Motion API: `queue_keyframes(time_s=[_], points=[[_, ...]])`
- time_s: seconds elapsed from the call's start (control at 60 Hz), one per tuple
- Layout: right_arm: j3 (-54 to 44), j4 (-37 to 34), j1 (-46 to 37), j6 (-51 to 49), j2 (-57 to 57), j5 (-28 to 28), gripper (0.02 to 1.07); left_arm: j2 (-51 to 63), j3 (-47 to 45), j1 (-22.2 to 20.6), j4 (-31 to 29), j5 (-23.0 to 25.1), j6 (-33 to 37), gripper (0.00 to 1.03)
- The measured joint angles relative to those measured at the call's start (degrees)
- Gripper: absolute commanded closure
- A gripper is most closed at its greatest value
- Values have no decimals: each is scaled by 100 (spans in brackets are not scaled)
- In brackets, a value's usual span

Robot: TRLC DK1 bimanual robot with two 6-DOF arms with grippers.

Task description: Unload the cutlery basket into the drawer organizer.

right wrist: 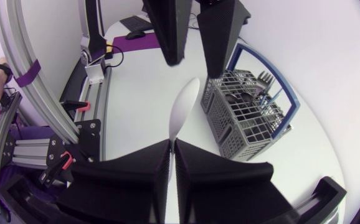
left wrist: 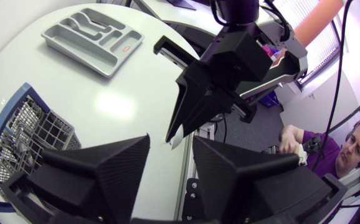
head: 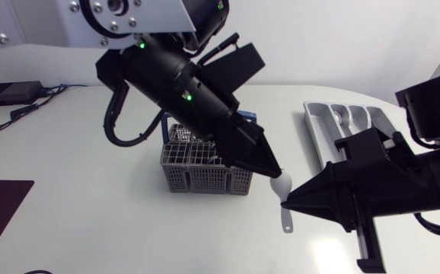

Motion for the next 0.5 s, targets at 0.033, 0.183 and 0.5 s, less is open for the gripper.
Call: queue_keyframes(time_s=[0.033, 0.183, 0.5], points=[[0, -4, -127, -17, -26, 15, 101, 0, 22, 50, 2, 0, -33, 7], [-44, 46, -1139, -350, -76, 48, 101, 0, 28, 391, 286, -291, -299, 6], [-734, 1674, -3764, -1075, 238, 111, 101, -33, -603, 518, 605, -1718, -640, 6]])
